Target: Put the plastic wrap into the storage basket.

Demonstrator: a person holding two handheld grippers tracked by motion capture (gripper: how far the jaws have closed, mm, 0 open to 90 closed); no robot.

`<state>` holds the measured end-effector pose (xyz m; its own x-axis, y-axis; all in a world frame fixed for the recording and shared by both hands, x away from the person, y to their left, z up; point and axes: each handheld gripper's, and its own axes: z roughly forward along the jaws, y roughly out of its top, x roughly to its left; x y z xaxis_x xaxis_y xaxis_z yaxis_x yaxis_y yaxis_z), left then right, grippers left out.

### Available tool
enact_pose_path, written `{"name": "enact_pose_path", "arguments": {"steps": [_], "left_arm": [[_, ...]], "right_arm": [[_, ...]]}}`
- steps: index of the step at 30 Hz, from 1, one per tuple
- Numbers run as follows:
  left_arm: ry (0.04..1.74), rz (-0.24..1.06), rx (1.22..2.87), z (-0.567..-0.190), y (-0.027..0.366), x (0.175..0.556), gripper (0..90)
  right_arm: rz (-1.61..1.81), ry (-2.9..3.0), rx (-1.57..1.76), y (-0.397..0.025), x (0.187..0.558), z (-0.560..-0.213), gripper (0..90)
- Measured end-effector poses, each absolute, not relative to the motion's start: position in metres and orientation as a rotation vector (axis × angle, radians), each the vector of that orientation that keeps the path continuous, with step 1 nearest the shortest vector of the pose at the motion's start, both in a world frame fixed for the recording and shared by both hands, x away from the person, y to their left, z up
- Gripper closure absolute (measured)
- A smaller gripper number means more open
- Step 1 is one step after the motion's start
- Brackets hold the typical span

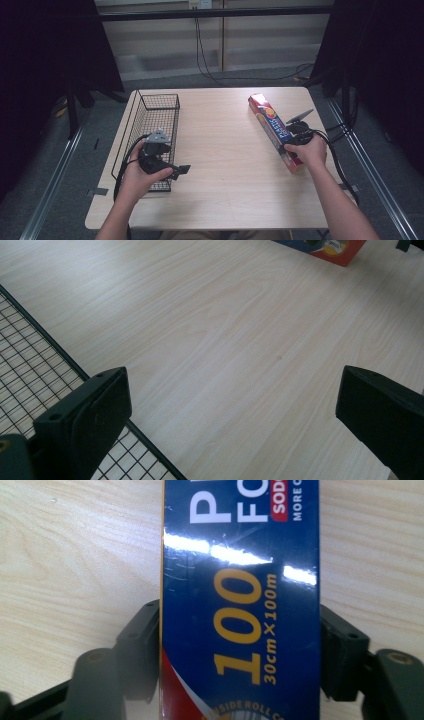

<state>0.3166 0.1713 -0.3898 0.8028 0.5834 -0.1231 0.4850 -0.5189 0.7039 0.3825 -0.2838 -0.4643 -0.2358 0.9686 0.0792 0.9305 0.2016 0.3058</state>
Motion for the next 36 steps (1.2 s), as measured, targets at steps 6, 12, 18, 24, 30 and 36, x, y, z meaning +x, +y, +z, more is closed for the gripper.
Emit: {"name": "enact_pose_path", "arguments": {"steps": [6, 12, 18, 24, 30, 36], "left_arm": [[0.791, 0.169, 2.215, -0.391, 0.172, 0.317, 1.3], [0.794, 0.177, 2.219, -0.391, 0.171, 0.316, 1.4], [0.788, 0.178, 2.228, -0.391, 0.171, 0.315, 1.4], [0.792, 0.175, 2.218, -0.390, 0.173, 0.315, 1.4], [0.795, 0.184, 2.209, -0.388, 0.176, 0.315, 1.4], [0.801, 0.190, 2.208, -0.388, 0.176, 0.314, 1.4]], "right_arm": [[0.416, 2.326, 1.868, -0.281, 0.385, -0.465, 36.0], [0.393, 2.316, 1.888, -0.281, 0.385, -0.464, 39.1], [0.387, 2.317, 1.893, -0.280, 0.385, -0.463, 40.4], [0.404, 2.300, 1.893, -0.278, 0.383, -0.463, 41.1], [0.442, 2.271, 1.875, -0.277, 0.380, -0.458, 41.5], [0.483, 2.270, 1.879, -0.280, 0.378, -0.452, 41.5]]}}
